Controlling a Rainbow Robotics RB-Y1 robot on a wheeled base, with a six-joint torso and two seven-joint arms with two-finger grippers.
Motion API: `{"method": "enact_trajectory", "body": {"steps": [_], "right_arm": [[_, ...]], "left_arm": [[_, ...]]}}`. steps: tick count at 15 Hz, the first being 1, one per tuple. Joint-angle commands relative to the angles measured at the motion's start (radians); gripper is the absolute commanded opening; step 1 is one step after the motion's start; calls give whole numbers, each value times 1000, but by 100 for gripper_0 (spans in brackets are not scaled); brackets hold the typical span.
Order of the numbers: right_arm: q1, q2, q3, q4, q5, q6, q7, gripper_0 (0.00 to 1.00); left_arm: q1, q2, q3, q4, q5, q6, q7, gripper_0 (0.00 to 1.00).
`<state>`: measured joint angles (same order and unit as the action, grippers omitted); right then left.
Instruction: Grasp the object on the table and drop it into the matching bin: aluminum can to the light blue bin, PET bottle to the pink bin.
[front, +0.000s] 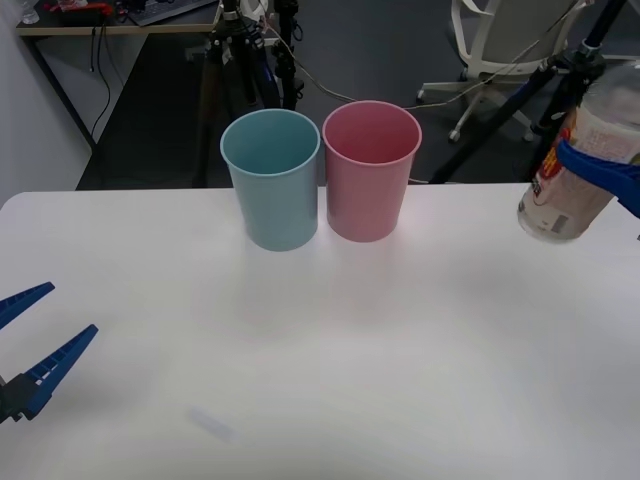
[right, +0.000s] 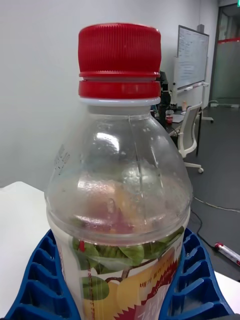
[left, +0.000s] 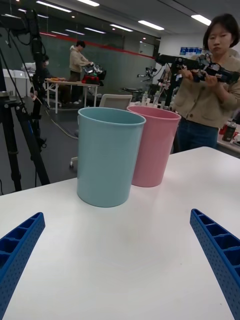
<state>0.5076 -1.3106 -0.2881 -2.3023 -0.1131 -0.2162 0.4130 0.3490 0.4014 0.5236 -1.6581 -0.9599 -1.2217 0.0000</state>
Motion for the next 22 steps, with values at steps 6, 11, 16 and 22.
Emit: {"method": "enact_trajectory", "body": {"steps": [6, 11, 16, 22], "right_arm": [[-465, -133, 296, 78, -188, 175, 0, 0], [-969, -75, 710, 281, -197, 242, 0, 0], [-1268, 88, 946, 486, -197, 299, 12, 0], [-1341, 312, 965, 643, -71, 377, 27, 0]], "left_arm": [[0, 0, 0, 0, 0, 0, 0, 100], [0, 0, 0, 0, 0, 0, 0, 100], [0, 0, 0, 0, 0, 0, 0, 100], [0, 0, 0, 0, 0, 0, 0, 100]]}}
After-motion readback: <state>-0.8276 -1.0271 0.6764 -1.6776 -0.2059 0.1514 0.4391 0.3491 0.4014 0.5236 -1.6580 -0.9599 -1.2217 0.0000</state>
